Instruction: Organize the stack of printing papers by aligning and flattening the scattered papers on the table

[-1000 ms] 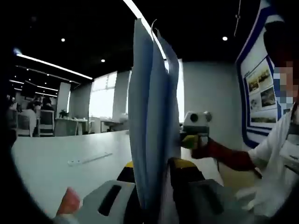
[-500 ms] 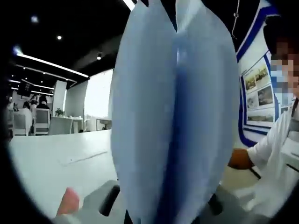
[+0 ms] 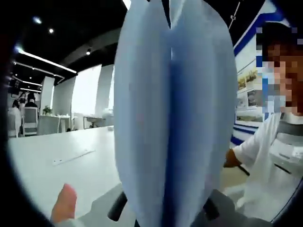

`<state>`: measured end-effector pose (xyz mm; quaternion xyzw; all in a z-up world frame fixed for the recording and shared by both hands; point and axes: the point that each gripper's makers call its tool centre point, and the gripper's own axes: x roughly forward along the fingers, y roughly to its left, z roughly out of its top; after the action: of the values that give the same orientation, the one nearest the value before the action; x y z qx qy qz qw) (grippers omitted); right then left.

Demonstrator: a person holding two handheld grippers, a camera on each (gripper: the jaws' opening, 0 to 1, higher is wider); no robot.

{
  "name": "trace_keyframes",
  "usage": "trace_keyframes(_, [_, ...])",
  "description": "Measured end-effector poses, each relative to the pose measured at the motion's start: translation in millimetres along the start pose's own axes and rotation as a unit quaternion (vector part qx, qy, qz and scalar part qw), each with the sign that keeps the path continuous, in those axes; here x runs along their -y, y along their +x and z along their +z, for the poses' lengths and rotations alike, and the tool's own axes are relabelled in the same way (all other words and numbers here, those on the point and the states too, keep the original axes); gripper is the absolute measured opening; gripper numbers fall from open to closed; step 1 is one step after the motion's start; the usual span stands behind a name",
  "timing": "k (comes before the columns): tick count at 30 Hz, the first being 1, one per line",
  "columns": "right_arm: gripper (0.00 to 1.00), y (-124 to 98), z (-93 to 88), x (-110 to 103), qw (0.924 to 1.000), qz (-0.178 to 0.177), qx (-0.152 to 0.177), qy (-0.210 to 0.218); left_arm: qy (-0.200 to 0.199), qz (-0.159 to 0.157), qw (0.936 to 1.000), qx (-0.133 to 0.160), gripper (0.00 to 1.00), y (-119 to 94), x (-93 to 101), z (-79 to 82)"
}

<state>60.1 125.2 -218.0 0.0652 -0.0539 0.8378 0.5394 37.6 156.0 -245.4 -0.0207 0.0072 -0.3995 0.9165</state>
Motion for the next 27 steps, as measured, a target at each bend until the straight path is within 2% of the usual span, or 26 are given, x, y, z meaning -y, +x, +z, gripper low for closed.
trace_keyframes(2, [0.27,-9,10.2,4,0.9988,-0.024,-0.014,-0.040,0.010,0.006,0.9998,-0.014,0.06,-8,-1.4,1.2])
trace_keyframes(4, [0.31,-12,14.5,4,0.9973,-0.031,-0.026,-0.062,0.017,-0.001,0.9992,-0.036,0.06,-13,-0.3,-1.5])
trace_keyframes(9, [0.33,-13,19.1,-2,0.9942,-0.028,-0.057,-0.086,0.044,-0.003,0.9964,-0.072,0.06,-15,-0.9,0.9])
trace_keyframes(12, [0.33,-16,30.6,-1,0.9937,-0.032,-0.058,-0.091,0.062,-0.006,0.9921,-0.109,0.05,-19,-1.7,4.6])
trace_keyframes(17, [0.33,-28,64.0,-3,0.9916,-0.037,-0.047,-0.115,0.102,-0.013,0.9752,-0.196,0.05,-30,-1.0,14.0])
trace_keyframes(20, [0.33,-31,76.9,-8,0.9905,-0.033,-0.045,-0.126,0.123,-0.013,0.9634,-0.238,0.05,-32,-1.6,18.7])
trace_keyframes(21, [0.33,-31,81.0,-10,0.9903,-0.031,-0.043,-0.128,0.120,-0.014,0.9603,-0.252,0.05,-31,-0.3,20.4])
trace_keyframes(23, [0.33,-31,87.2,-15,0.9903,-0.020,-0.042,-0.131,0.118,-0.020,0.9551,-0.271,0.05,-30,2.0,22.1])
trace_keyframes(24, [0.33,-30,89.4,-17,0.9903,-0.016,-0.044,-0.131,0.125,-0.022,0.9501,-0.285,0.05,-30,1.0,21.5])
trace_keyframes(27, [0.33,-24,88.6,-21,0.9902,-0.003,-0.061,-0.126,0.123,-0.029,0.9420,-0.311,0.05,-27,1.0,21.1])
